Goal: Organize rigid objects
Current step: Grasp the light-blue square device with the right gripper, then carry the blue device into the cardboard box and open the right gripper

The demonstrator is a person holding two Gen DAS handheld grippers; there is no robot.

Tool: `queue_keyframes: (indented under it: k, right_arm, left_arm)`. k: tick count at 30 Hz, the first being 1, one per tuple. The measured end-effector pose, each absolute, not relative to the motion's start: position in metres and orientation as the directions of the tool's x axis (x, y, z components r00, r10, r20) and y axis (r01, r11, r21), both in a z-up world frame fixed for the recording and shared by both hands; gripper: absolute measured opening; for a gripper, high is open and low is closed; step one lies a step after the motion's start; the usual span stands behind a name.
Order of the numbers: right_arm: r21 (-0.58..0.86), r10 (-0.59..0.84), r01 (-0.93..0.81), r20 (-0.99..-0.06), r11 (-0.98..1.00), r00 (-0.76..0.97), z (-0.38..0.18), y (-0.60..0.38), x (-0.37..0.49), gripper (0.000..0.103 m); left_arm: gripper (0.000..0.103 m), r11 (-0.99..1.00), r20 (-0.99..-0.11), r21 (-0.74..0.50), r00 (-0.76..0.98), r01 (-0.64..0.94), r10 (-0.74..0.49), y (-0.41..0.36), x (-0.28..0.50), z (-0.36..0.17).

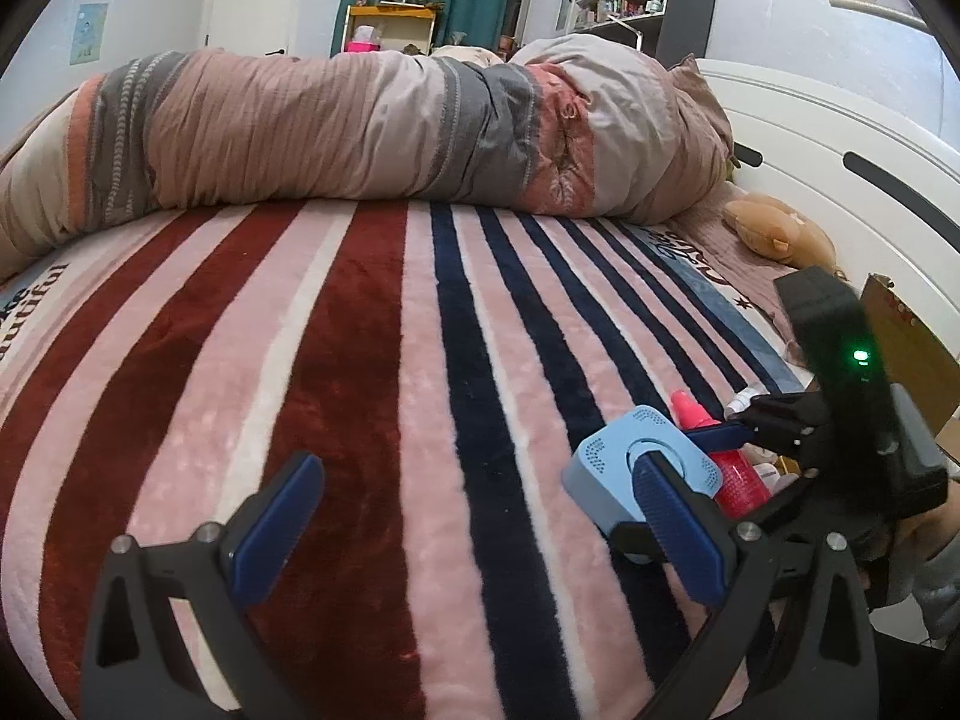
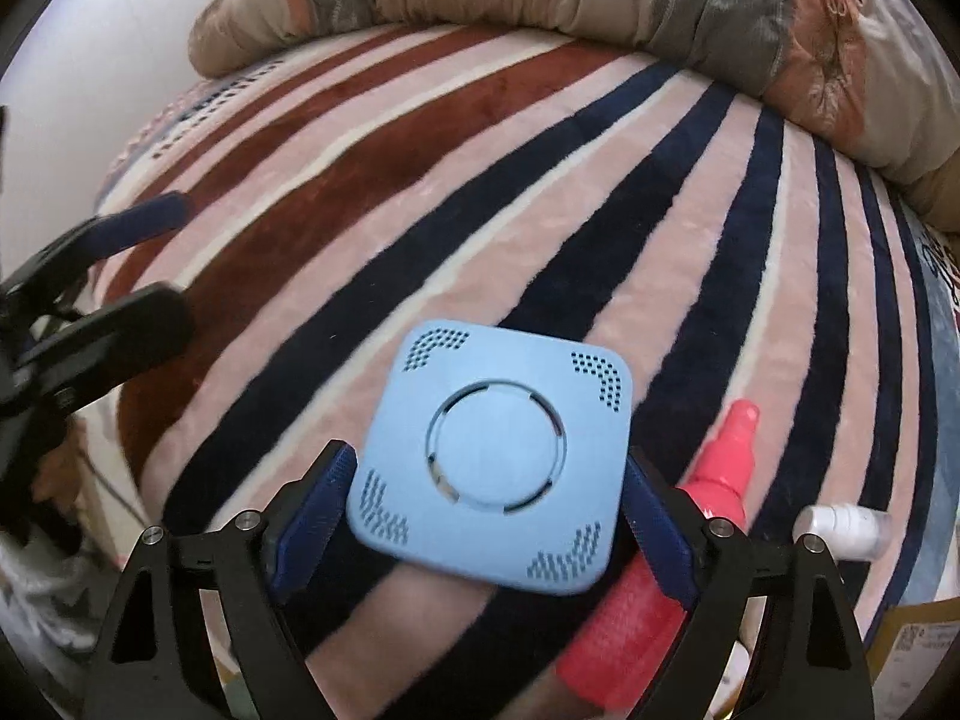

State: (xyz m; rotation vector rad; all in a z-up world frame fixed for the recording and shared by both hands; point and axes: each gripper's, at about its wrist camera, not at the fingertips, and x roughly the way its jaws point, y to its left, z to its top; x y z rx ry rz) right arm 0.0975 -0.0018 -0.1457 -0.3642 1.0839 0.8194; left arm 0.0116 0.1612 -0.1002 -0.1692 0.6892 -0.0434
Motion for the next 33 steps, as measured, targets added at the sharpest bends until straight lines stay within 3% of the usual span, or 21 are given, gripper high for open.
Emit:
queue_keyframes:
  k: [8, 16, 24, 33]
  right_arm:
    - [0.087, 0.377, -0.731, -0.894, 0.677, 0.243, -0.151, 0.002, 0.102, 0.08]
    - [0.048, 0.489, -0.778, -0.801, 0.626, 0.344, -0.108, -0.023, 0.077, 0.079]
    - [0.161, 0.469, -0.802, -0.868, 0.575, 0.162, -0.143, -0.027, 0.078, 0.079]
    - [0.024, 0.457, -0.819, -0.839, 0.574, 0.296, -0.134, -0.023, 0.066, 0.078]
  left_arm:
    - [0.102, 0.981, -0.651, -0.196, 0.747, 0.006, -0.135, 0.166, 0.015, -0.103]
    - [0.102, 0.914, -0.618, -0.366, 0.69, 0.174, -0.378, 0.144, 0.031, -0.083]
    - [0.102, 0.955, -0.671, -0.27, 0.686, 0.125, -0.28, 0.129, 0.024, -0.081]
    - [0.102, 0.937, -0.693, -0.32, 0.639, 0.143, -0.334, 0.131, 0.02, -0.093]
